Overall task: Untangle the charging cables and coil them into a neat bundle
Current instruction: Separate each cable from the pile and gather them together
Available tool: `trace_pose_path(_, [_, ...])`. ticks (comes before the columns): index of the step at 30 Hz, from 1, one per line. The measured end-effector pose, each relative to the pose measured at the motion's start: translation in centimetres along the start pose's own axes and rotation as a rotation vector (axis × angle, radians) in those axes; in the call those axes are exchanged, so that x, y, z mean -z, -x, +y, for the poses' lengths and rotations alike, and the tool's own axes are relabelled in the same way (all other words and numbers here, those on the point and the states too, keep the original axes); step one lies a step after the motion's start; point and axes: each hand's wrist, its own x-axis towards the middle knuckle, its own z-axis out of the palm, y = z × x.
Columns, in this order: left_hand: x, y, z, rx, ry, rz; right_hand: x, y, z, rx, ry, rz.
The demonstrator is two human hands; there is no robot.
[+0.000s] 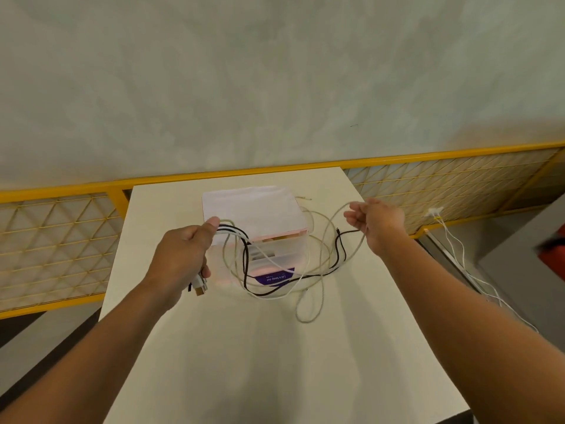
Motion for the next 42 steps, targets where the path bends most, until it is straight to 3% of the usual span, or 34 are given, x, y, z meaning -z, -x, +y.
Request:
trace_pose_path(6, [-0.8, 0.0, 0.6, 0.003, -0.049, -0.038, -3.6, -0.2, -4.3, 0.162, -0.057, -0.036])
trace_pose_path(14, [-1.3, -0.7, 1.2, 0.000, -0.065, -0.058, -6.4, 0.2, -8.6, 0.551, 0.025, -0.122])
trace_pose_path(24, [-1.7, -0.9, 0.8, 0.020, -0.103, -0.064, -6.4, -0.4, -7.9, 0.623, 0.025, -0.094])
trace_pose_path(29, [-1.9, -0.8, 0.6, 0.007, -0.103, -0.075, -6.4, 0.0, -8.3, 0.725, 0.116, -0.164])
trace_pose_path(33, [-2.0, -0.7, 0.4, 0.002, -0.108, -0.082, -5.3, -0.8, -5.4, 0.555, 0.229, -0.132])
trace_pose_path(39, [-1.8, -0.5, 0.0, -0.003, -0.119, -0.103, -2.4, -3.4, 0.5, -0.050, 0.498, -0.171])
trace_pose_path(42, [-1.6, -0.6, -0.4, 0.006, -0.115, -0.117, -1.3, -3.2, 2.7, -0.204, 0.604, -0.216])
